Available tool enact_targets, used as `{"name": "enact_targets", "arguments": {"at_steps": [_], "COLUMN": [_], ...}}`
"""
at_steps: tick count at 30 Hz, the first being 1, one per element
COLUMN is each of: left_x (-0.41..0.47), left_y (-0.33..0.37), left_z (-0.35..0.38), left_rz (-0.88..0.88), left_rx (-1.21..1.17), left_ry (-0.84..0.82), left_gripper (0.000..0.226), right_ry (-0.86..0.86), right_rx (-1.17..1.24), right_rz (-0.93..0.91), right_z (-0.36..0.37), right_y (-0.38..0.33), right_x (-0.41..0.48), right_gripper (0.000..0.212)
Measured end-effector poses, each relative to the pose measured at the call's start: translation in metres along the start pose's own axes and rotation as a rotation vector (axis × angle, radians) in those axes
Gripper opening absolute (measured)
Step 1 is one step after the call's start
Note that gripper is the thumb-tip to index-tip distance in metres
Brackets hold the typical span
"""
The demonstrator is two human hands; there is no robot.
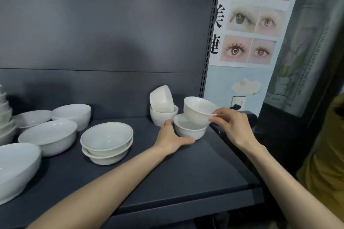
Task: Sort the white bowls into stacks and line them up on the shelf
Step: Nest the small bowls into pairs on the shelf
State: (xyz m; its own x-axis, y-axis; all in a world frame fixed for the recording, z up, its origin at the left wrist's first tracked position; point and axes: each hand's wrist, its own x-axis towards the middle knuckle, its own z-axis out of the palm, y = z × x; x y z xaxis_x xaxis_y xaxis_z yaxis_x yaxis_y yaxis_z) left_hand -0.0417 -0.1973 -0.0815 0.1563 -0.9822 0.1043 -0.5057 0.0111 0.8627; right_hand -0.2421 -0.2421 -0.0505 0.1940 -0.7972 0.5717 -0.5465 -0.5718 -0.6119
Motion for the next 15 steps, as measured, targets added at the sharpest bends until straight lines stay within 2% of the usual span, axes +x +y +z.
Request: {"name": "enact_targets", "arguments": {"at_steps": [4,8,15], "left_x": [0.017,0.022,0.020], "left_y": [-0.005,-0.010,-0.014], "left_z": [0.011,0.016,0.017], "left_rz": [-0.036,-0.016,-0.016], "left_rx": [-0.134,-0.231,-0.301], "left_ry": [0.009,0.046,0.101], "left_gripper": [0.103,0.096,0.099], "right_ry": [-0.070,-0.126,-0.203], "right_rx": [0.005,0.043,0.059], "right_rz": [-0.060,-0.126,-0.186], "right_z": [0.000,0.004,0.010], "right_y": [0.017,0.025,0.038], "right_x": [0.013,0.021,0.022], "right_gripper": [0.014,0.013,0.016]}}
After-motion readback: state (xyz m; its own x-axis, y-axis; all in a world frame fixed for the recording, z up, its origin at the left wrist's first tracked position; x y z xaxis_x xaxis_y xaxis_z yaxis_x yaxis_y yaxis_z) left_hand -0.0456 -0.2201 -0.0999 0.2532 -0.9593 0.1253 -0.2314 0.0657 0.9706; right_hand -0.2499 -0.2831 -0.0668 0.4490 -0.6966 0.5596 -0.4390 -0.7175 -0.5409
